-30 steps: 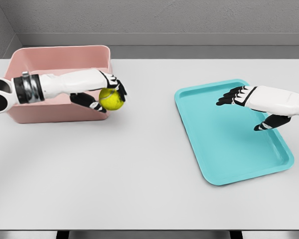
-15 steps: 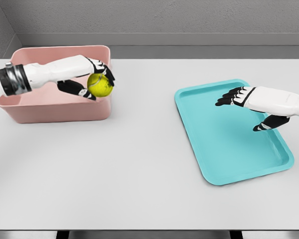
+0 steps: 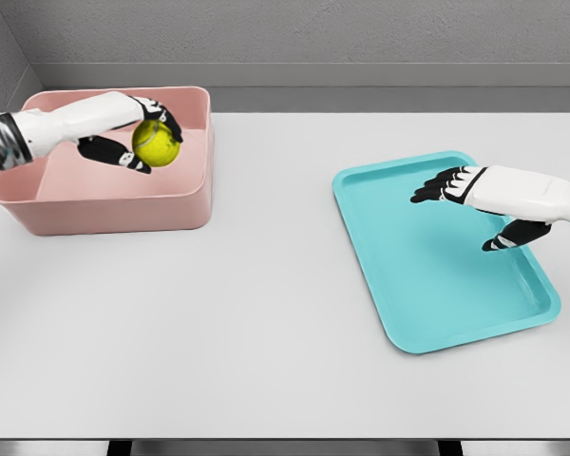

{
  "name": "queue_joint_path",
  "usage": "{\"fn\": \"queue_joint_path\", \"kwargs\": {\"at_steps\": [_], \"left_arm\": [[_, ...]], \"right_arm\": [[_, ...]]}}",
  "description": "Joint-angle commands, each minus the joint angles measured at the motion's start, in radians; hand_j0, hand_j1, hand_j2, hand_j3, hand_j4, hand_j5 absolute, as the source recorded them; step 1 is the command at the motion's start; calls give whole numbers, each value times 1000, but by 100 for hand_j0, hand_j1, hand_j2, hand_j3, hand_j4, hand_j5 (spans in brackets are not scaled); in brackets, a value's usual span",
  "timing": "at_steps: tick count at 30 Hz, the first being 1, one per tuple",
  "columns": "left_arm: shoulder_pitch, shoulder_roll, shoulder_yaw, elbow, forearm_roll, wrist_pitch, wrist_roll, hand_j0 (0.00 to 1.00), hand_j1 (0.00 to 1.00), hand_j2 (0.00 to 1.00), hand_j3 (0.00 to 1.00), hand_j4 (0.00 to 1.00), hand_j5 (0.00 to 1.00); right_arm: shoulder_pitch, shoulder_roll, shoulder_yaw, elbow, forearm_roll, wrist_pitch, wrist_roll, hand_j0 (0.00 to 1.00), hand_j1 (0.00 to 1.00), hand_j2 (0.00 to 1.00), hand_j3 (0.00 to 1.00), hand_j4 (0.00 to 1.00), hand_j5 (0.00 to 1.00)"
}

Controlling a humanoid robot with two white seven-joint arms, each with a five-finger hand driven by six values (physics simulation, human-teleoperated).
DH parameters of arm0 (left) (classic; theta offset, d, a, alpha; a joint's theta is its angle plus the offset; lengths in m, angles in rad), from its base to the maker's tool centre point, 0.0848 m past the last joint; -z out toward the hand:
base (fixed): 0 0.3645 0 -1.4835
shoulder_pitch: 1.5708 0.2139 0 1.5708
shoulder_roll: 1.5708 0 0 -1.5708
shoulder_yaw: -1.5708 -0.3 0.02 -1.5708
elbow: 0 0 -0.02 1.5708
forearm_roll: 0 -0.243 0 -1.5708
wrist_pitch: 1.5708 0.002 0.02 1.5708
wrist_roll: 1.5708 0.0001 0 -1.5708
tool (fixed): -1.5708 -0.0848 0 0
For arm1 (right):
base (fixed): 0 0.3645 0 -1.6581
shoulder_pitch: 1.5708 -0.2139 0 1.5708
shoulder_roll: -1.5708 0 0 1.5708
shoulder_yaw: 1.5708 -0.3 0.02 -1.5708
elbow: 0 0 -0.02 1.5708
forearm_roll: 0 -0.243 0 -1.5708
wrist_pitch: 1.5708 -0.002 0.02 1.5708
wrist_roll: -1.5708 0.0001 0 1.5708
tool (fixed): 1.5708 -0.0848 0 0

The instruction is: Put the tennis from the blue tray into the pink basket with both arms

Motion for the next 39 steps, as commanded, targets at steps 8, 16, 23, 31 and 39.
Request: {"fn": "queue_joint_path", "kwargs": {"at_steps": [8, 16, 23, 31, 39], "left_arm": [[-2, -38, 22, 147, 4, 2, -1, 57, 57, 57, 57, 57, 57], [-2, -62, 49, 218, -4, 2, -1, 57, 57, 57, 57, 57, 57], [-2, -84, 62, 262, -5, 2, -2, 58, 58, 58, 58, 58, 58], [0, -84, 107, 262, -22, 2, -1, 100, 100, 100, 100, 100, 100], [34, -70, 150, 203, -10, 2, 13, 100, 100, 100, 100, 100, 100]], "right_arm": [[0, 5, 0, 2, -7, 2, 0, 100, 100, 100, 100, 100, 100], [2, 5, 0, 2, -7, 2, 0, 100, 100, 100, 100, 100, 100], [0, 5, 0, 11, -7, 2, 0, 100, 100, 100, 100, 100, 100], [0, 7, 0, 15, -7, 2, 0, 100, 100, 100, 100, 100, 100], [0, 13, 0, 22, -7, 2, 0, 100, 100, 100, 100, 100, 100]]}}
